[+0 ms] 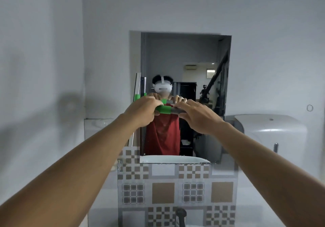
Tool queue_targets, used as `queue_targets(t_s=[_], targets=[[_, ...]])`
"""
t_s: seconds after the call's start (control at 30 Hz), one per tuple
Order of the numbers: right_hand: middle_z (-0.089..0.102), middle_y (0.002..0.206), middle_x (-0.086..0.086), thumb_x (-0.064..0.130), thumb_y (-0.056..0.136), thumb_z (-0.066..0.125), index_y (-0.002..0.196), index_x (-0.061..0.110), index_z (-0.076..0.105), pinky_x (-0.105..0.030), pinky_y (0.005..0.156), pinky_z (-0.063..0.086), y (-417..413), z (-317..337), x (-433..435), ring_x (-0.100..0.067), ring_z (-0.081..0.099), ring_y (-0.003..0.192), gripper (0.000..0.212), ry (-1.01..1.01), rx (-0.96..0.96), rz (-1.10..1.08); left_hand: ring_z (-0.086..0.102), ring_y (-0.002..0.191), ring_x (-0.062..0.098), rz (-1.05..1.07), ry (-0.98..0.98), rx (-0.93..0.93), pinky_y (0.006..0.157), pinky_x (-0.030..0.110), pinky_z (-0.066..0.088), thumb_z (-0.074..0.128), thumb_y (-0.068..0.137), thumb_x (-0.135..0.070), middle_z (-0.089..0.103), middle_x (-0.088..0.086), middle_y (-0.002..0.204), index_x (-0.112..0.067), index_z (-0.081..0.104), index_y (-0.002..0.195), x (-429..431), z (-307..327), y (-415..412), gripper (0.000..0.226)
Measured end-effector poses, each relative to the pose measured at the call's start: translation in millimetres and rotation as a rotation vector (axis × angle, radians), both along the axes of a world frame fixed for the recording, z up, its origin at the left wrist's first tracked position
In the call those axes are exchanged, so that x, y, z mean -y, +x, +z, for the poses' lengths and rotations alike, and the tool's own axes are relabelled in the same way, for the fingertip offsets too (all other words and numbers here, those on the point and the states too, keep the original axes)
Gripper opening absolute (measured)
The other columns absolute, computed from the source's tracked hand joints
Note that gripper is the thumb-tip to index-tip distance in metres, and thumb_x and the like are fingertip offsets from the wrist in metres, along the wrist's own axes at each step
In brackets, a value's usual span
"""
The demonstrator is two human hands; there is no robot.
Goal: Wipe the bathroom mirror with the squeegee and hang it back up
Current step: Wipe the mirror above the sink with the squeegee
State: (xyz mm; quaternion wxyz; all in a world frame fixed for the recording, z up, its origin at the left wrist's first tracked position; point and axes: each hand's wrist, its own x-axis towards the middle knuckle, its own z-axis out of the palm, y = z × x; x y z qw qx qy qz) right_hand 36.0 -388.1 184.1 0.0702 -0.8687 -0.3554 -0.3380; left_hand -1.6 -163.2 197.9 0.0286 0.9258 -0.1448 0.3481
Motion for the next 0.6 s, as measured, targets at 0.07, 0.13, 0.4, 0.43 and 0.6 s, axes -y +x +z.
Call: queue_targets(t_s=[0.07, 0.13, 0.4, 0.43, 0.6], targets=[[0.062, 0.125, -0.002, 0.030, 0.104, 0.050, 0.138, 0.031, 0.044, -0.046, 0.085, 0.052, 8.3, 5.9, -3.1, -0.025, 0.061, 0.106, 0.035, 0.035, -0.017, 0.029, 0.062, 0.099, 0.025, -0.024, 0.018, 0.069, 0.082, 0.046, 0.053, 0.065, 0.093, -0.010, 0.066, 0.004, 0.107, -0.017, 0.070, 0.117, -4.5, 7.0, 11.5, 0.026], [0.066, 0.121, -0.002, 0.026, 0.103, 0.050, 0.136, 0.031, 0.044, -0.040, 0.078, 0.051, 16.8, 14.4, -5.6, -0.025, 0.063, 0.097, 0.034, 0.069, -0.004, 0.052, 0.063, 0.104, 0.026, -0.030, 0.033, 0.168, 0.086, 0.047, 0.055, 0.067, 0.093, -0.012, 0.068, 0.004, 0.111, -0.016, 0.069, 0.124, -7.9, 12.5, 22.8, 0.031], [0.064, 0.109, -0.003, 0.020, 0.104, 0.048, 0.147, 0.038, 0.039, -0.041, 0.075, 0.058, 40.5, 66.1, -8.5, -0.020, 0.061, 0.087, 0.047, 0.099, 0.125, 0.025, 0.061, 0.111, 0.026, -0.133, -0.057, 0.582, 0.093, 0.038, 0.054, 0.054, 0.097, -0.017, 0.068, 0.009, 0.118, -0.010, 0.066, 0.119, 4.5, -32.3, 40.6, 0.025], [0.063, 0.108, -0.004, 0.020, 0.105, 0.046, 0.149, 0.041, 0.035, -0.040, 0.074, 0.059, 43.8, 71.3, -9.0, -0.020, 0.061, 0.086, 0.050, 0.086, 0.132, 0.013, 0.062, 0.114, 0.026, -0.137, -0.025, 0.497, 0.090, 0.039, 0.057, 0.054, 0.096, -0.021, 0.068, 0.009, 0.120, -0.011, 0.065, 0.122, 4.4, -48.1, 47.7, 0.030], [0.058, 0.107, -0.008, 0.026, 0.108, 0.037, 0.153, 0.050, 0.024, -0.038, 0.076, 0.056, 61.9, 92.0, -7.2, -0.021, 0.058, 0.088, 0.052, 0.085, 0.139, -0.018, 0.049, 0.136, 0.024, 0.027, -0.002, 0.231, 0.101, 0.036, 0.055, 0.057, 0.094, -0.034, 0.051, 0.005, 0.146, -0.017, 0.049, 0.146, -6.6, -90.9, 89.6, 0.056]])
